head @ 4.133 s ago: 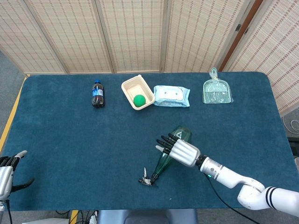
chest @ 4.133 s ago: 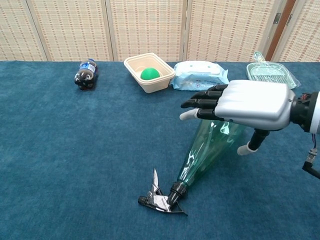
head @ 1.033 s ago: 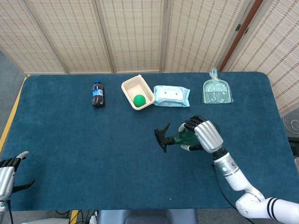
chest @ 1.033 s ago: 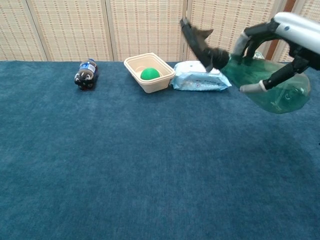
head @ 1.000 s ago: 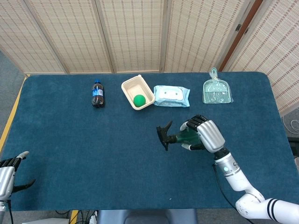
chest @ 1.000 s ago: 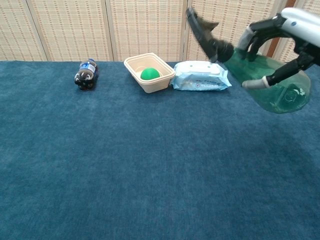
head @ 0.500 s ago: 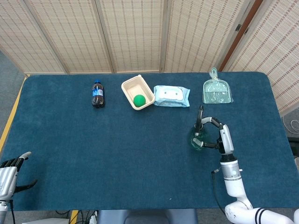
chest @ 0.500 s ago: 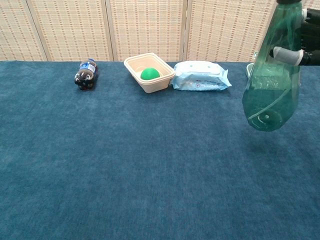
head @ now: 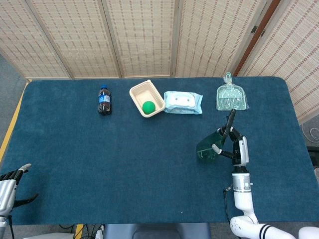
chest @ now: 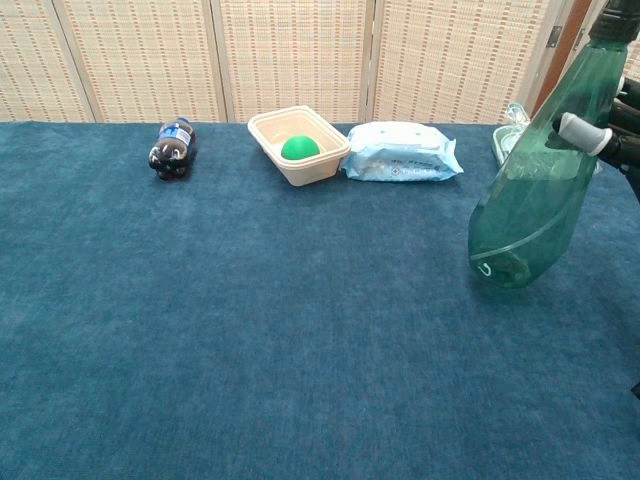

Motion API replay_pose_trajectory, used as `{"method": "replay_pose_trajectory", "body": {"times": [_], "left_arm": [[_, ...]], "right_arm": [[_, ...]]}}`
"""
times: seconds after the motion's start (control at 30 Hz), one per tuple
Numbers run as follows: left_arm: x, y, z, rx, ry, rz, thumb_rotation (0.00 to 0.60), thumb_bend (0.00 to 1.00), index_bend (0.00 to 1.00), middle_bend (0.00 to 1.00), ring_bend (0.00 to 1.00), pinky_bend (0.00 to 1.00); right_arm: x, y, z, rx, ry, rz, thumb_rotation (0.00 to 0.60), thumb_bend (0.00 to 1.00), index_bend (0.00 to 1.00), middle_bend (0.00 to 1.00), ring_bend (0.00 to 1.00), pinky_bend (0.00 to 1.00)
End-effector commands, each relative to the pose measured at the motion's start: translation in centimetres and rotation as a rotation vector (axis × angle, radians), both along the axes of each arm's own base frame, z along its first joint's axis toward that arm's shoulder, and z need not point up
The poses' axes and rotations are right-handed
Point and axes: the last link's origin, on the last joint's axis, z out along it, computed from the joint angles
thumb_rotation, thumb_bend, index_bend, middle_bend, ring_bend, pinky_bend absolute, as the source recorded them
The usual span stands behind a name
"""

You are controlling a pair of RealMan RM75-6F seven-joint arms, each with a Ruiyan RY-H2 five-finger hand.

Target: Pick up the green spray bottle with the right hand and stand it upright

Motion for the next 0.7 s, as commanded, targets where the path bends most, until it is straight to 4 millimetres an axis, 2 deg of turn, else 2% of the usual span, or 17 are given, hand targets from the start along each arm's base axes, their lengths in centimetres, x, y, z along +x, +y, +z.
{"method": "replay_pose_trajectory", "body": {"times": [0.03,0.7], "left_arm": [[0.0,0.0,0.0,0.0,0.0,0.001,0.6,0.0,0.18,0.3,0.29,0.31],[-0.2,-0.3,0.0,0.001,-0.001,0.01,0.6,0.0,0.18,0.33,0.32,0.35]], "right_arm": [[-0.2,0.0,-0.4,0.009,-0.009,-0.001,0.6,0.17,0.54,0.61,0.5,0.35],[-1.1,0.2,-1.8,0.049,0.031,0.01,0.6,0.17,0.54,0.61,0.5,0.36]]}}
